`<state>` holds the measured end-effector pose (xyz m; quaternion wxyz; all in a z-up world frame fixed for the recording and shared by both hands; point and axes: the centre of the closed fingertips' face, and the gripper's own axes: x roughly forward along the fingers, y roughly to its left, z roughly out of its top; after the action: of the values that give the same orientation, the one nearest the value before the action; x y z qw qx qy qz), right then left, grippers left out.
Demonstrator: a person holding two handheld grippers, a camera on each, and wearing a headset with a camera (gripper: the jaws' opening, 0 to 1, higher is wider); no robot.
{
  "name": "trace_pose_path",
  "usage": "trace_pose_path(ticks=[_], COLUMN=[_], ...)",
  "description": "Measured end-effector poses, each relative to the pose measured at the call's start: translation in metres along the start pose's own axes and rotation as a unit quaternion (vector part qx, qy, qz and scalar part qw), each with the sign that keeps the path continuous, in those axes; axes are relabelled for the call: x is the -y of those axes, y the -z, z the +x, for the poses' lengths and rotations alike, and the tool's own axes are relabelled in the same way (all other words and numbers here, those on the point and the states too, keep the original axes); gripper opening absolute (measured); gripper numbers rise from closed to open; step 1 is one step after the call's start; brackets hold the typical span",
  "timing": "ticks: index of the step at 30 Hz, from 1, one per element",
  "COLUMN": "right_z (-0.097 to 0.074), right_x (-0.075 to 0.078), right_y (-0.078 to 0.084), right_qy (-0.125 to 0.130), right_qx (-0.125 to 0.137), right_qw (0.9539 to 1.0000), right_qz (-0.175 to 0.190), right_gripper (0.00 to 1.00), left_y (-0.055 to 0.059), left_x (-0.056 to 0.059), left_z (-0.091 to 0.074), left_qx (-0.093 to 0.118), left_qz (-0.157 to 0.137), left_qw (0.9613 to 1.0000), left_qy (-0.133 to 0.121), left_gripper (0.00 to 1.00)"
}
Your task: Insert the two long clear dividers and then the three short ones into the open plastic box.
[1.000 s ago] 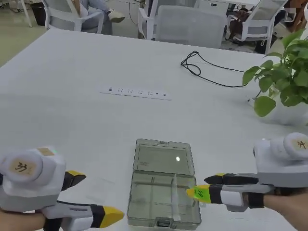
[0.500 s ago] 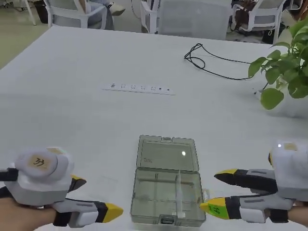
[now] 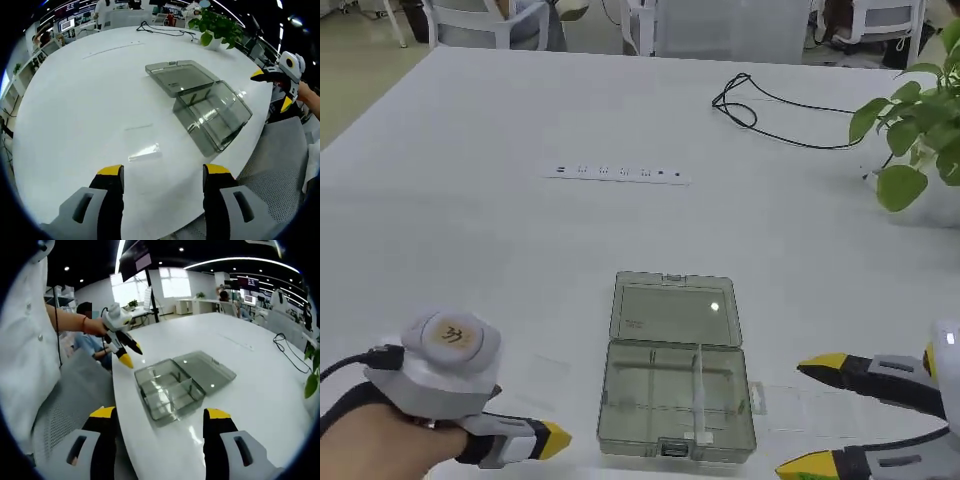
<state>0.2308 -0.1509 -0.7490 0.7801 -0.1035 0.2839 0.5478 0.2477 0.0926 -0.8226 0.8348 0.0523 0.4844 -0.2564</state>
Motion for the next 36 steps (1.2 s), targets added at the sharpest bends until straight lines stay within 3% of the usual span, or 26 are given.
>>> trace_pose_path(ticks=[5,15,16,18,20,22,36], right_z=[-0.005,-0.011,-0.012,-0.013,-0.013,-0.014,-0.011], right_x=[0.002,0.009,0.009,0.01,0.01,0.01,0.008], right_y=[0.002,-0.003,-0.004,-0.005,-0.005,-0.007,-0.009], right_qy=[0.004,0.019,0.02,0.022,0.025,0.027,0.027], right_qx=[0.006,0.026,0.028,0.032,0.034,0.039,0.043], right_qw=[1.0,0.9994,0.9994,0.9992,0.999,0.9988,0.9986], right_qz=[-0.002,0.008,0.008,0.011,0.012,0.014,0.016], right_gripper=[0.71,0.7,0.7,0.69,0.69,0.69,0.68], left_y=[0.011,0.023,0.018,0.02,0.021,0.019,0.019], left_x=[-0.009,-0.015,-0.018,-0.017,-0.022,-0.021,-0.027], left_z=[0.008,0.019,0.019,0.016,0.016,0.016,0.016], left_qx=[-0.032,-0.077,-0.066,-0.076,-0.085,-0.087,-0.108], left_qz=[-0.012,0.004,0.021,0.012,0.027,0.014,0.003], left_qw=[0.9991,0.9954,0.9955,0.9946,0.9925,0.9927,0.9903], left_qy=[-0.026,-0.057,-0.065,-0.069,-0.084,-0.082,-0.087], left_gripper=[0.57,0.48,0.46,0.44,0.41,0.41,0.33])
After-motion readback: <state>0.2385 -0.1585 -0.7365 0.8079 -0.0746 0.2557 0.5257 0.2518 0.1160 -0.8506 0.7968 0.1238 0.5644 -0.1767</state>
